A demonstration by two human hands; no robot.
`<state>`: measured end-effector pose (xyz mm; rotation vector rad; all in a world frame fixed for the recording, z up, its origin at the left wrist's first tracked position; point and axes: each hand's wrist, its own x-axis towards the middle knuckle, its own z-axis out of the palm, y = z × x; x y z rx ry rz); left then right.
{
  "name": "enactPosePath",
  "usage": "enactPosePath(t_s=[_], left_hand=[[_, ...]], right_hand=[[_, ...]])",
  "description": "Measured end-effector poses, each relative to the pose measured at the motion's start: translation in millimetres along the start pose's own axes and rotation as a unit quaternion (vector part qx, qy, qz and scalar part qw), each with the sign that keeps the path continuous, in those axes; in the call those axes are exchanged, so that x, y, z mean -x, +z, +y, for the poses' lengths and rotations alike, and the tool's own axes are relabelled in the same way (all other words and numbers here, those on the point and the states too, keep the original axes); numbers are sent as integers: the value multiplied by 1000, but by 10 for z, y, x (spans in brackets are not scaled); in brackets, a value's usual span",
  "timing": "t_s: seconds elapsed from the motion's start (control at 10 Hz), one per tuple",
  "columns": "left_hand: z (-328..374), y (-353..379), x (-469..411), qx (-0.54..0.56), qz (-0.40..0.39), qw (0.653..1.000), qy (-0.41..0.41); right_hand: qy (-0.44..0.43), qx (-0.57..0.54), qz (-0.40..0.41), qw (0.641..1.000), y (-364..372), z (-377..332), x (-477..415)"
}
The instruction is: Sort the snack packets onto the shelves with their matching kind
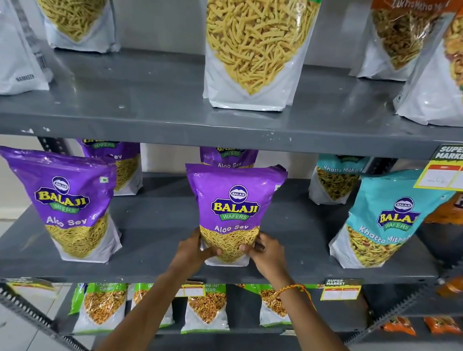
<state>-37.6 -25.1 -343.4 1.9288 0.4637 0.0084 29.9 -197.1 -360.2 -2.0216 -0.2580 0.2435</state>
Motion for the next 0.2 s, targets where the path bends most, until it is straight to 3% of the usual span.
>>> enactPosePath(t_s=[0.1,0.2], left_hand=[[-12,-17,13,-15,-22,1000,11],[-74,-37,92,-62,93,992,50]], right_hand=[[-1,15,-20,1000,-12,-52,26],[-1,18,27,999,-65,-70,55]])
